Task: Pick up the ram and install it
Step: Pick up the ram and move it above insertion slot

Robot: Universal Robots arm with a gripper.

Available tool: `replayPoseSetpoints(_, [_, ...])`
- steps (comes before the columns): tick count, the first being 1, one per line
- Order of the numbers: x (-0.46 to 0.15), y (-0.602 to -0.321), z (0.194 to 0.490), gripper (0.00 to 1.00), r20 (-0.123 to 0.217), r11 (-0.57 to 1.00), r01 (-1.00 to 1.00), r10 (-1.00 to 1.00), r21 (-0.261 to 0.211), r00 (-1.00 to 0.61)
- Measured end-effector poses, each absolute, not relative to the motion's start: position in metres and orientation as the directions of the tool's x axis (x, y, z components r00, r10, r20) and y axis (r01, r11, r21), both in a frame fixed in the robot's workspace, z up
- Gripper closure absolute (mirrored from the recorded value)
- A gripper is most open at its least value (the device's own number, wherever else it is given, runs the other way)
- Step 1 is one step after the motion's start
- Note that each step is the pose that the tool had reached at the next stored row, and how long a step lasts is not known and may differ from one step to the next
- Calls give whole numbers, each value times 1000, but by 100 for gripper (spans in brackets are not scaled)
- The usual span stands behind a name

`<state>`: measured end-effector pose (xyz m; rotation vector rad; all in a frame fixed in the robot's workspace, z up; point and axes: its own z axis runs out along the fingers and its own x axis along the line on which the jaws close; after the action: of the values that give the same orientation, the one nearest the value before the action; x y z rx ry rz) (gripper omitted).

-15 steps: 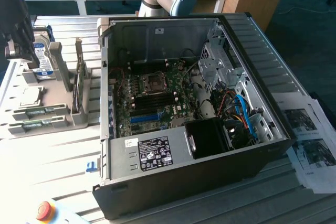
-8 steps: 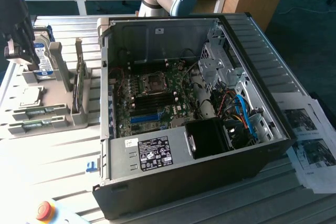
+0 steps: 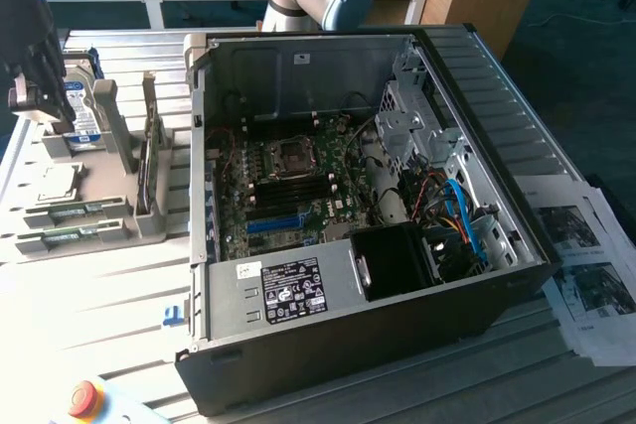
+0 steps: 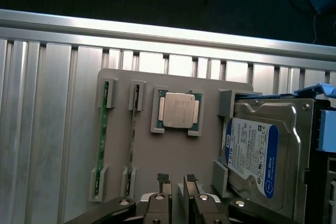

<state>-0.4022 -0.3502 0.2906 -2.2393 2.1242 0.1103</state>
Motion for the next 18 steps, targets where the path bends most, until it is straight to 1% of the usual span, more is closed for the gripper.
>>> replayPoseSetpoints(18, [-402,-391,291,76,-88,-53,-999,-995,12,52])
